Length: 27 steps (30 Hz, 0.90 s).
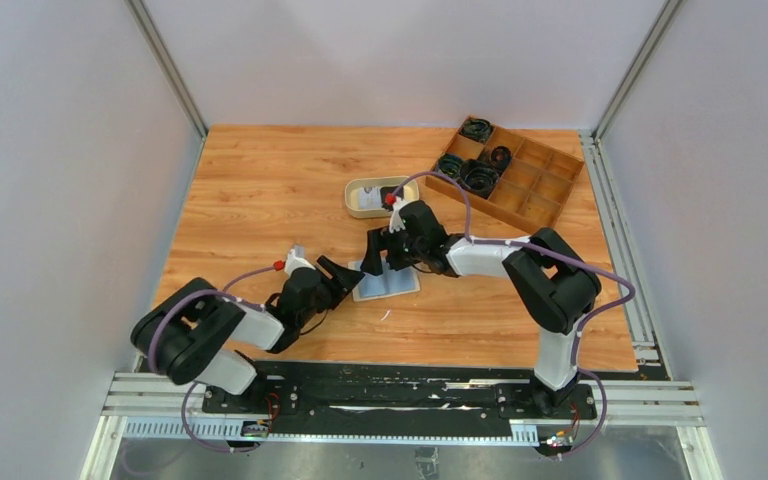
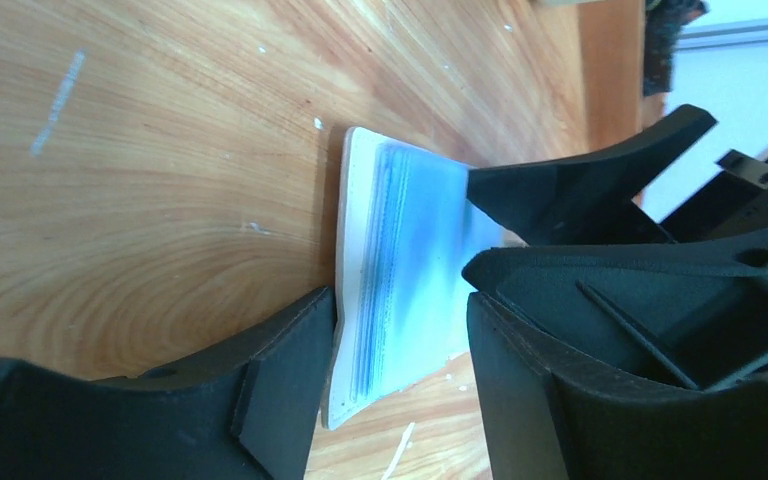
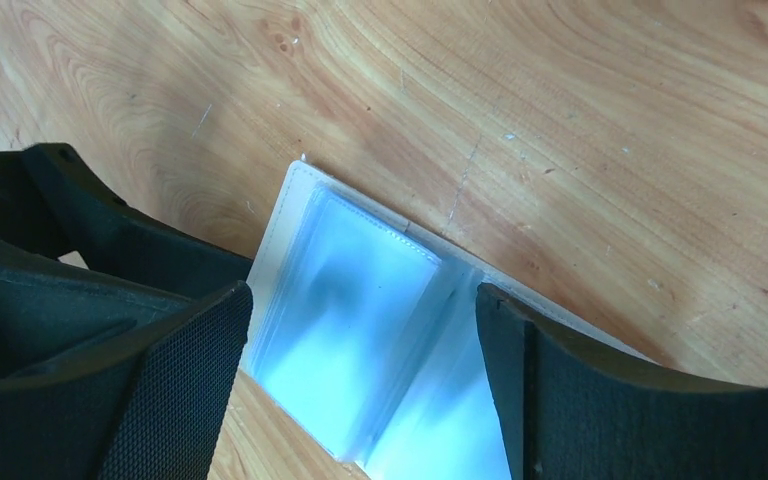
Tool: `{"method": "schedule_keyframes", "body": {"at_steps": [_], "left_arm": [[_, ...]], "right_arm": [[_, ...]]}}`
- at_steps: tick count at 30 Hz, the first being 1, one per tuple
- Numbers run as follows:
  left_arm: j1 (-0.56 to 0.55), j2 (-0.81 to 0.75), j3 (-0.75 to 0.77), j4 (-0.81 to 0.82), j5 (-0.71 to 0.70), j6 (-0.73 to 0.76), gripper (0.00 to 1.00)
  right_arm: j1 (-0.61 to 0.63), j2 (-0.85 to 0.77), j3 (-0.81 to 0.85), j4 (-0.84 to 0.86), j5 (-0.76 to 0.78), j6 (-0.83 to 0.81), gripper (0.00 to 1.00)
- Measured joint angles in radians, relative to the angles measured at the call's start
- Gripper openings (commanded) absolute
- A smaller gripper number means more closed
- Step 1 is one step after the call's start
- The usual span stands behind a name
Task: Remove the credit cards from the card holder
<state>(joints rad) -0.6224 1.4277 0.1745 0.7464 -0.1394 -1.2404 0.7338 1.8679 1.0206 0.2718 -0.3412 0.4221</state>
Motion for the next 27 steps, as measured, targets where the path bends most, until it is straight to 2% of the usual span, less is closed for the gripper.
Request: {"method": "schedule_keyframes", "body": {"at_steps": [2, 4, 7, 12, 16, 21, 27], "left_arm": [[0.002, 0.073, -0.023, 0.131, 0.024, -0.034, 0.52], [0.002, 0.176, -0.028, 0.276, 0.064, -0.074, 0.48], [0.001, 0.330, -0.058, 0.504, 0.095, -0.144, 0.50], [0.002, 0.472, -0.122, 0.760, 0.105, -0.214, 0.51], [0.003, 0.492, -0.127, 0.785, 0.105, -0.249, 0.48], [0.004, 0.508, -0.129, 0.784, 0.103, -0.260, 0.24], [0.004, 0.528, -0.133, 0.786, 0.100, -0.277, 0.26]], "right_arm": [[-0.004, -0.001, -0.010, 0.021, -0.003, 0.000, 0.89], [-0.008, 0.000, -0.016, 0.040, -0.011, -0.001, 0.89], [-0.008, 0.000, -0.024, 0.055, -0.018, -0.002, 0.89], [-0.008, -0.001, -0.033, 0.073, -0.020, -0.003, 0.89], [-0.008, -0.001, -0.035, 0.078, -0.024, -0.004, 0.89], [-0.008, 0.000, -0.037, 0.082, -0.026, -0.004, 0.88], [-0.008, 0.000, -0.038, 0.085, -0.027, -0.004, 0.88]]}}
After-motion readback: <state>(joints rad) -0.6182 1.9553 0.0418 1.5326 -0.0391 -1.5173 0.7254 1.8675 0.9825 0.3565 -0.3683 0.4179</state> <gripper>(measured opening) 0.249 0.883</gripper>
